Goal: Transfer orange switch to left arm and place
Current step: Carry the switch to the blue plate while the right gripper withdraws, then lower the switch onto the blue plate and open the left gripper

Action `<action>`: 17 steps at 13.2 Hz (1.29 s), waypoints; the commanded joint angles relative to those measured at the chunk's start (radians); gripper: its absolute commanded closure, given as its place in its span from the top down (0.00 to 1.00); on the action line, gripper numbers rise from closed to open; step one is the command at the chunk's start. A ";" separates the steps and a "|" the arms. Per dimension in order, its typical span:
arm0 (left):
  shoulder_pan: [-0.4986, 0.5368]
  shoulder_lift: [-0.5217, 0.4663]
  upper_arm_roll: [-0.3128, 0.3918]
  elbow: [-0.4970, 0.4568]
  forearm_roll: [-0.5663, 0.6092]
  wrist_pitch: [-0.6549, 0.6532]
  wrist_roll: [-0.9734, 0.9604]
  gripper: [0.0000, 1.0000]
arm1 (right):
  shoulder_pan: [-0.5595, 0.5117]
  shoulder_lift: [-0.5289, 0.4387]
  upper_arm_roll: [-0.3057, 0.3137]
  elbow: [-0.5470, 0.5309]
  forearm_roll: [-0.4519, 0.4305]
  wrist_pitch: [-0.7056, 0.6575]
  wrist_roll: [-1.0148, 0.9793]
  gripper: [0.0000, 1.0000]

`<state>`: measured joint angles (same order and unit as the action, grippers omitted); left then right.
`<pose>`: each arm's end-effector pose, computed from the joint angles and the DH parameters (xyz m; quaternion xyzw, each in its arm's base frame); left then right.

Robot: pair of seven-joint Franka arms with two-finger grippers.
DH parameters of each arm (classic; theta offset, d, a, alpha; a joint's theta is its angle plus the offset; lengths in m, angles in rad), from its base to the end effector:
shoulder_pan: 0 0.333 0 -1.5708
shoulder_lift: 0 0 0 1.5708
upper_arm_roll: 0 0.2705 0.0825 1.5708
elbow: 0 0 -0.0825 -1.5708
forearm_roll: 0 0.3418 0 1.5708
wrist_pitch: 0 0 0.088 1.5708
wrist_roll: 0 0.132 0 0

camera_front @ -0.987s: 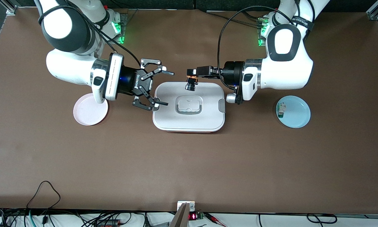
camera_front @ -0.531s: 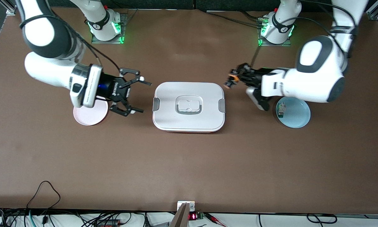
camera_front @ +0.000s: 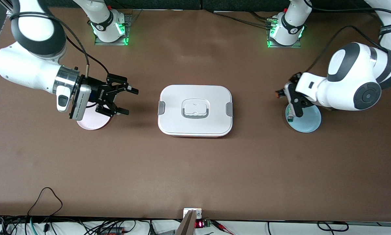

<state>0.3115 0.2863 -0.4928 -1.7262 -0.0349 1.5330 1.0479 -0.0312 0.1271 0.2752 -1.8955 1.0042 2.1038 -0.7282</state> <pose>0.5093 -0.0859 0.3573 0.7920 -0.5630 -0.1648 0.1691 0.5418 0.1904 0.4248 -0.8741 -0.2039 -0.1386 0.4186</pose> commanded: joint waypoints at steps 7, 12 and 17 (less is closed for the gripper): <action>0.195 0.040 -0.009 -0.188 0.231 0.381 0.520 0.00 | -0.015 -0.064 -0.030 0.094 -0.735 -0.368 0.685 1.00; 0.244 0.100 -0.007 -0.234 0.319 0.554 0.546 0.00 | -0.015 -0.064 -0.056 0.200 -0.920 -0.515 0.694 1.00; 0.308 0.131 -0.004 -0.347 0.334 0.758 0.540 0.00 | -0.012 -0.061 -0.080 0.272 -1.111 -0.528 0.681 1.00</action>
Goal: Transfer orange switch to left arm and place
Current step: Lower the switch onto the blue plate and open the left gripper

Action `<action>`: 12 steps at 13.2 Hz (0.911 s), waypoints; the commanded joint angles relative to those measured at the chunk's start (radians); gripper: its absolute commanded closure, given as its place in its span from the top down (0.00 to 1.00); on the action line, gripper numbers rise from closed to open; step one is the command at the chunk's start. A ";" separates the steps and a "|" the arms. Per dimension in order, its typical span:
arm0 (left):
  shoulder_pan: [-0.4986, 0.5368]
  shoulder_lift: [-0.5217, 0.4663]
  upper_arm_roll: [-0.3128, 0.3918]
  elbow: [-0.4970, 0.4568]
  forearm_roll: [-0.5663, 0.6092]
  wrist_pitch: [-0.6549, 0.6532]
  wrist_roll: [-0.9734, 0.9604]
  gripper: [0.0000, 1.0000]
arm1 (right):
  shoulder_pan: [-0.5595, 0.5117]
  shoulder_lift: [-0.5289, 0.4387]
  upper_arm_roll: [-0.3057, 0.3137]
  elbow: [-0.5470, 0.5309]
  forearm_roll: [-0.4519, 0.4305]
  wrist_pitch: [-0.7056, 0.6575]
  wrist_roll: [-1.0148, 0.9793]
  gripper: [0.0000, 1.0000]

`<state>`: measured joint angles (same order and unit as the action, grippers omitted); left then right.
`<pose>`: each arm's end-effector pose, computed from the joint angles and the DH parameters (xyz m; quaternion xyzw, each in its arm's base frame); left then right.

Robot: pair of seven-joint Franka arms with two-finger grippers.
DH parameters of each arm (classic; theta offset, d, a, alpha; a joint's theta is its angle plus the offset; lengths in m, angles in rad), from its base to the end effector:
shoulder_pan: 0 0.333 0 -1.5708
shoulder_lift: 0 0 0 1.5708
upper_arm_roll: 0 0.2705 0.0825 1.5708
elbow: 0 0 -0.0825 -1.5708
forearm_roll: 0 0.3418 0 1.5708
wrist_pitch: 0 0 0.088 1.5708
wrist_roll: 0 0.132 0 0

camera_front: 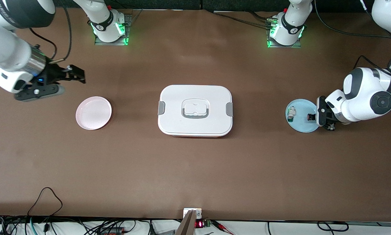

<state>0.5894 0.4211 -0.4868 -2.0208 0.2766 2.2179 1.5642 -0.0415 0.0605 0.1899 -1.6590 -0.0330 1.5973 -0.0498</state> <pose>0.5289 0.0654 0.2137 0.6846 -0.7245 -0.0576 0.0554 0.5153 0.0707 0.4878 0.9931 0.1004 -0.0599 0.0137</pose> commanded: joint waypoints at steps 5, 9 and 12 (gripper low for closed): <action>0.035 0.015 -0.007 -0.113 0.036 0.167 0.005 0.00 | -0.003 0.004 -0.023 0.047 -0.151 -0.028 0.016 1.00; 0.040 0.038 -0.006 -0.128 0.072 0.210 0.005 0.00 | -0.004 0.004 -0.044 0.048 -0.131 -0.046 0.154 1.00; 0.049 0.047 -0.003 -0.131 0.072 0.212 0.005 0.00 | -0.001 -0.005 -0.119 0.048 -0.105 -0.031 0.151 1.00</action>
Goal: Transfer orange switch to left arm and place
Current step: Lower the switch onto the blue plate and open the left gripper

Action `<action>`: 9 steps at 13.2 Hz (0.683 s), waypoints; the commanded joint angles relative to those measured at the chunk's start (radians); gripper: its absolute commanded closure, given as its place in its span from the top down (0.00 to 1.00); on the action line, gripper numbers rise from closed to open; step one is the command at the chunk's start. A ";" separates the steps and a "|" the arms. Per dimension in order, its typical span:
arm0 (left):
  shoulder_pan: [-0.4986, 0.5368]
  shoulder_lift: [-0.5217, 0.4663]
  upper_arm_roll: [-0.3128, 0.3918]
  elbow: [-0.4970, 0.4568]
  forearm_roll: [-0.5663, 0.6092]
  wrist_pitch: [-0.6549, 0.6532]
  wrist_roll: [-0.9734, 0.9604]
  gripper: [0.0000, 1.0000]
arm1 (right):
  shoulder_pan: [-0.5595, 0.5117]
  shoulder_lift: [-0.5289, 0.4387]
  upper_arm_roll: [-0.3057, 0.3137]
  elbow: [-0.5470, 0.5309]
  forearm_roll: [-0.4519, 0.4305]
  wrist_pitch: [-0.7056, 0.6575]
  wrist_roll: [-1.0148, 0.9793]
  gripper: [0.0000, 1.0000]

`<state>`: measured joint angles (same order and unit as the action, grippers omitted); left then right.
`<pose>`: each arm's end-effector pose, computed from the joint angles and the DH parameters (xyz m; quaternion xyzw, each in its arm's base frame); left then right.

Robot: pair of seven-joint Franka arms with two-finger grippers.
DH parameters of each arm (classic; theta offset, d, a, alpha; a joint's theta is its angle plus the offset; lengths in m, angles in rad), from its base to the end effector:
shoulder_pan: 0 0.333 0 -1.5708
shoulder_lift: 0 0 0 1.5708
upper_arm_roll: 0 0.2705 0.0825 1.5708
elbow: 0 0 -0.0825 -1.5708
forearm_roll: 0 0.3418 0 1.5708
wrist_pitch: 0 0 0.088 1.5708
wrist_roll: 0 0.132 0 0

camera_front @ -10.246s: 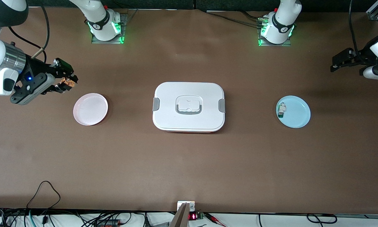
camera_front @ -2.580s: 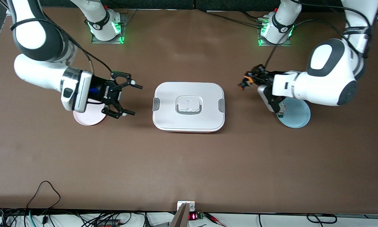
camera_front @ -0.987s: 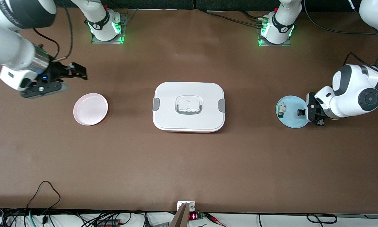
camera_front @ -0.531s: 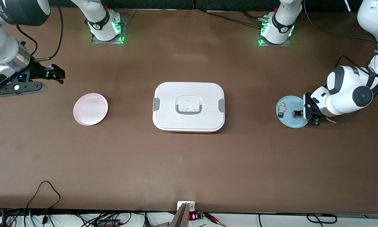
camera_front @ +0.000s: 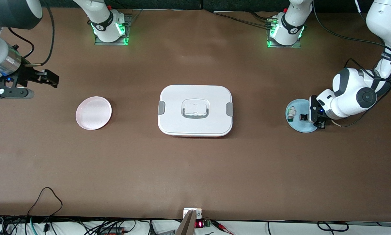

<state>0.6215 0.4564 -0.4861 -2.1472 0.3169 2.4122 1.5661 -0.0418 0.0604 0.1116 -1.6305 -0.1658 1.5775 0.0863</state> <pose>0.5067 0.0635 0.1683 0.6767 -0.7340 -0.0326 0.0483 0.5209 0.0134 0.4997 0.9953 -0.0029 -0.0499 0.0834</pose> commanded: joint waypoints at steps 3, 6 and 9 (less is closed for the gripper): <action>0.021 0.019 -0.002 -0.006 0.031 0.038 0.003 0.02 | -0.001 -0.007 -0.114 0.018 0.068 0.035 0.012 1.00; 0.021 0.027 -0.002 -0.006 0.033 0.039 0.003 0.06 | -0.007 0.001 -0.125 0.018 0.068 0.038 -0.045 1.00; 0.021 0.028 -0.002 -0.006 0.041 0.041 0.003 0.12 | 0.002 -0.004 -0.119 0.008 0.068 0.038 -0.045 1.00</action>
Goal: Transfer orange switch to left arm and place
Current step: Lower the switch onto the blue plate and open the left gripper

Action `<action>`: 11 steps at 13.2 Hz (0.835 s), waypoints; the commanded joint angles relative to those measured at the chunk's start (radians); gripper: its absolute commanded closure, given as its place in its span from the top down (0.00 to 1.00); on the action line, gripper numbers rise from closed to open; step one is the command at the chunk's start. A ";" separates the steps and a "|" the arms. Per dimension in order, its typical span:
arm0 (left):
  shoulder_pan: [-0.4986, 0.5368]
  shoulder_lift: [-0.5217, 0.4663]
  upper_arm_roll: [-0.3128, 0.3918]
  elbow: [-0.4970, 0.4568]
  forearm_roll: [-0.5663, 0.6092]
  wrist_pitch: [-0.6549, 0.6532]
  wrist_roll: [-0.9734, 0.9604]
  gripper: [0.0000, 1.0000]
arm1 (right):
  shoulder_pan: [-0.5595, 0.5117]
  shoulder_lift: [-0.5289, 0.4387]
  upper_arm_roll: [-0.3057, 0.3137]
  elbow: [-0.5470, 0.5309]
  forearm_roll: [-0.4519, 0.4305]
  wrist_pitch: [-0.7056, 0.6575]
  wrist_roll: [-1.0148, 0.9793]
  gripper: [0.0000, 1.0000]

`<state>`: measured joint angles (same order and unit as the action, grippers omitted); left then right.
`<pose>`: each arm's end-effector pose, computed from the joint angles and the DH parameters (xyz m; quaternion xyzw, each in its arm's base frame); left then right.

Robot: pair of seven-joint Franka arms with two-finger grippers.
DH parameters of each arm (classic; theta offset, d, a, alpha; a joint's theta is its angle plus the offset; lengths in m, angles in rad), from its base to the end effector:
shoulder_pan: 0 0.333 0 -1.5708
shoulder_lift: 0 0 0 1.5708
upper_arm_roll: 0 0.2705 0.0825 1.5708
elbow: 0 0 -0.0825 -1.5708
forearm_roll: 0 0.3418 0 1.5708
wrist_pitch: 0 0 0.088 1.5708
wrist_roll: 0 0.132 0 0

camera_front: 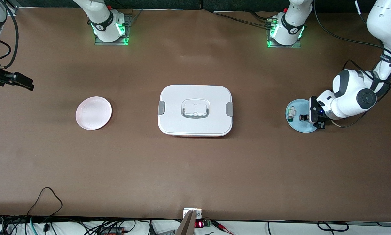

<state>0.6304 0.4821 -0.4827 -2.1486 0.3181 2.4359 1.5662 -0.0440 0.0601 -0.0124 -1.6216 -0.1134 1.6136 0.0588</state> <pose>0.5050 0.0668 0.1577 0.6805 -0.7304 -0.0266 0.0534 0.5247 -0.0440 0.5054 0.9964 -0.0531 -0.0339 0.0569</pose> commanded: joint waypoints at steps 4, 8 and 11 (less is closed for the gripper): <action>0.014 0.009 -0.004 -0.005 0.045 0.017 0.003 0.82 | 0.007 -0.049 0.005 -0.093 0.015 0.078 -0.017 1.00; 0.028 0.006 -0.005 0.004 0.050 0.014 0.005 1.00 | 0.003 -0.066 0.005 -0.084 0.015 0.034 -0.049 1.00; 0.028 -0.016 -0.010 0.012 0.050 0.003 0.000 1.00 | 0.004 -0.138 0.003 -0.139 0.029 0.031 -0.054 1.00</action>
<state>0.6496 0.4895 -0.4820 -2.1429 0.3376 2.4425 1.5662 -0.0356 0.0010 -0.0093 -1.6912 -0.1086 1.6420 0.0250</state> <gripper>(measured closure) 0.053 0.000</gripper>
